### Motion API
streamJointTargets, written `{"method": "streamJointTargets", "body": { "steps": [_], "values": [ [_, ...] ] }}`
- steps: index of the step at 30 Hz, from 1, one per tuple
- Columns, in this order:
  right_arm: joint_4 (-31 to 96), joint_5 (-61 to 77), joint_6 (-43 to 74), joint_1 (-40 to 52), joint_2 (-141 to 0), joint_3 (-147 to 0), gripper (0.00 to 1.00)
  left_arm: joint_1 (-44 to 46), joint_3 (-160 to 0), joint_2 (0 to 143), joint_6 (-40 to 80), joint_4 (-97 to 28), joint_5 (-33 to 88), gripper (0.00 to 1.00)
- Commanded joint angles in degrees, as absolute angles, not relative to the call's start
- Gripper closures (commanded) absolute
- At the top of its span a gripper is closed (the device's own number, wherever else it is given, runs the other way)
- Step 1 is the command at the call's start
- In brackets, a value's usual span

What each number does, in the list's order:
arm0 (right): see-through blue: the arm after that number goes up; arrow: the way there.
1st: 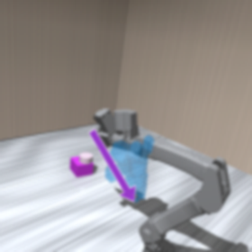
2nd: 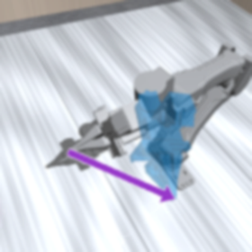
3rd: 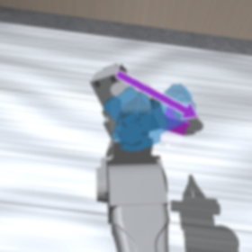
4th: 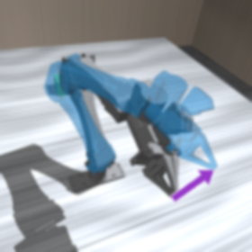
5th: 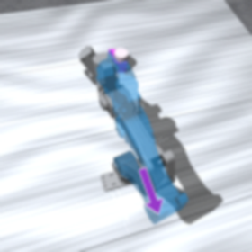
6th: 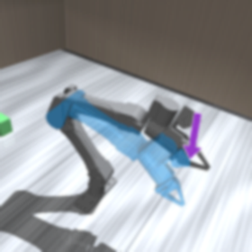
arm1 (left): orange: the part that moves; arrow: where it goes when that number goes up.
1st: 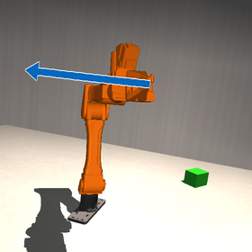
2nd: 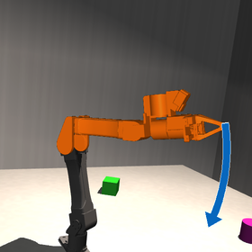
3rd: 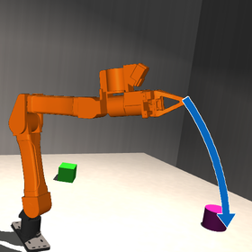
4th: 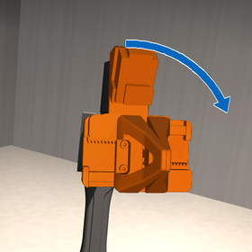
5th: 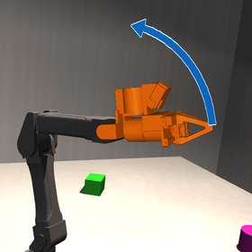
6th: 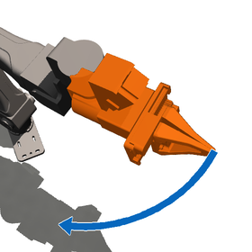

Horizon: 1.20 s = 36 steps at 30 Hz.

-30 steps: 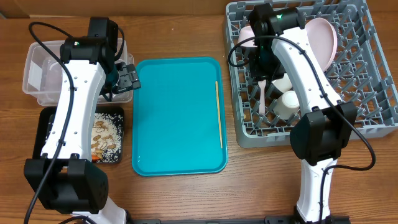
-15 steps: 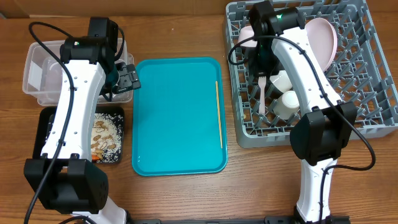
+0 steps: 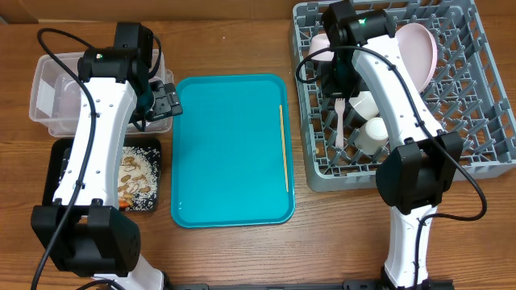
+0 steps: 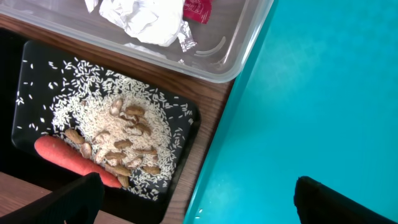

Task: Sort waste into correct bins and load items into the dishwasher
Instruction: 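Lower the fork handle-down into a rack slot beside the white cup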

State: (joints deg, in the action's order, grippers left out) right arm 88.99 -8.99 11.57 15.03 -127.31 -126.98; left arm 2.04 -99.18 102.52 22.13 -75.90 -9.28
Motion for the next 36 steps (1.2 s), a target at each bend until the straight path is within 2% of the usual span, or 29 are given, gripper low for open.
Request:
{"method": "streamJointTargets", "body": {
  "steps": [1, 33, 36],
  "values": [
    [88.3, -9.0, 12.0, 14.9, -128.0, -127.4, 0.93, 2.1, -100.6, 100.7, 22.7, -76.1, -10.0, 0.00],
    [73.1, -10.4, 12.0, 14.7, -128.1, -117.4, 0.91, 2.1, -100.6, 100.7, 22.7, -76.1, -10.0, 0.00],
    [72.7, -10.4, 12.0, 14.7, -128.1, -117.4, 0.96, 2.1, -100.6, 100.7, 22.7, -76.1, -10.0, 0.00]
  ]
}}
